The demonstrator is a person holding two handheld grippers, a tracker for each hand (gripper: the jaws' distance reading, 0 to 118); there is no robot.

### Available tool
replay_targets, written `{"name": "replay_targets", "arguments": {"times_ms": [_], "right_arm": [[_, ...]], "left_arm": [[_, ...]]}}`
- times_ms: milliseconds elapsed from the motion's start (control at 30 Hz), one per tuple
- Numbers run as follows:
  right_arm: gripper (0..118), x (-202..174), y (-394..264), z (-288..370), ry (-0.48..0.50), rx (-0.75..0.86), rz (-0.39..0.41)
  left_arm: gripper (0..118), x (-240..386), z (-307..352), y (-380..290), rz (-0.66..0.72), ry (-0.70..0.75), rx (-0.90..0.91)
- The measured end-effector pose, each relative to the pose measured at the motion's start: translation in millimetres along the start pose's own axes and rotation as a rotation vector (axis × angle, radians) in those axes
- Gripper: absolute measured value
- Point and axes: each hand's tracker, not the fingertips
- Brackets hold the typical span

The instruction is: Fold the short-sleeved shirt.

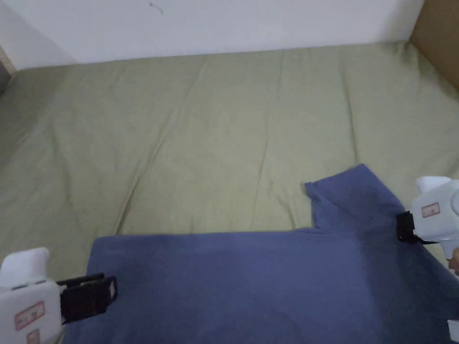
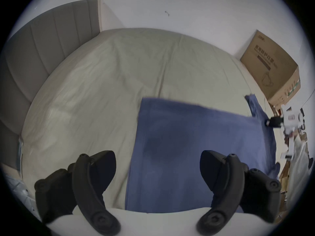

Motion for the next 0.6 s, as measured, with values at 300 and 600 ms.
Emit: {"name": "replay_targets", "arguments": {"times_ms": [300,600], "right_arm": [[4,3,-2,5,-0.011,-0.005,-0.049],[4,7,3,35,0.026,0.019,-0.074]], "left_arm": [[81,5,-112,71,-0.003,0.087,-0.149],[3,8,-92,68,0.036,0.059,-0.134]]}}
